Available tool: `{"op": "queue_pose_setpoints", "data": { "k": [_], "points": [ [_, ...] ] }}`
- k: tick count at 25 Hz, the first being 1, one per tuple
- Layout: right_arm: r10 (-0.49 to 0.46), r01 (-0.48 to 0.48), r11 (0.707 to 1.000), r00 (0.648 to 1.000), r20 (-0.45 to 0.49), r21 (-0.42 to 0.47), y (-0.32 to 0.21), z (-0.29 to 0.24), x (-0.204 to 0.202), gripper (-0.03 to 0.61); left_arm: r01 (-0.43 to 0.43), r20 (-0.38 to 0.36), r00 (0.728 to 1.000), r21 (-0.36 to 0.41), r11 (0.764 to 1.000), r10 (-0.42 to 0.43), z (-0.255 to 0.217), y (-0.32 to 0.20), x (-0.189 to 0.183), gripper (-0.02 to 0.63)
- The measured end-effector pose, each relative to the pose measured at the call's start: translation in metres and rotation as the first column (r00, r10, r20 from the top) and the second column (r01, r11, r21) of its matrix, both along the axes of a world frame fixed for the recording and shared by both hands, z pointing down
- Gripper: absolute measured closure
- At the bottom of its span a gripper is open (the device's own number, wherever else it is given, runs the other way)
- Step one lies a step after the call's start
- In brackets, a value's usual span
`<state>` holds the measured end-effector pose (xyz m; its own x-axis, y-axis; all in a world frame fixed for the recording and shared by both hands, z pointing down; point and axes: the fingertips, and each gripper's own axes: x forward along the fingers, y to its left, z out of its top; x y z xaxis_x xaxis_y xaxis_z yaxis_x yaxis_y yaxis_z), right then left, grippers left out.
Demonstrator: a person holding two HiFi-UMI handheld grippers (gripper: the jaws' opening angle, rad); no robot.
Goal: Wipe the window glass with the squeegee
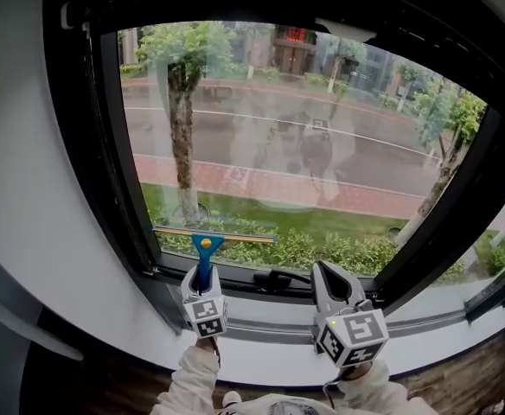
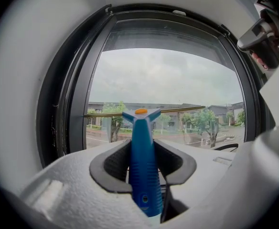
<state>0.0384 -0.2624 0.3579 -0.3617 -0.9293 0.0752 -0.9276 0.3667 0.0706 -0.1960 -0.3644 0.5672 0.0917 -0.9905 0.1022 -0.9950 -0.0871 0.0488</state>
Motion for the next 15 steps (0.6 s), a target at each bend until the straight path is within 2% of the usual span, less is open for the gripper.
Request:
{"op": "queue_pose_setpoints", "data": {
  "k": [15],
  "points": [
    [-0.022,0.02,0.999,0.998,-0.057,-0.031,0.004,0.014,-0.008,0.574,-0.006,0.043,0.999,-0.097,0.995,0.01,0.068,0.005,-0.001,0.466]
  ]
}}
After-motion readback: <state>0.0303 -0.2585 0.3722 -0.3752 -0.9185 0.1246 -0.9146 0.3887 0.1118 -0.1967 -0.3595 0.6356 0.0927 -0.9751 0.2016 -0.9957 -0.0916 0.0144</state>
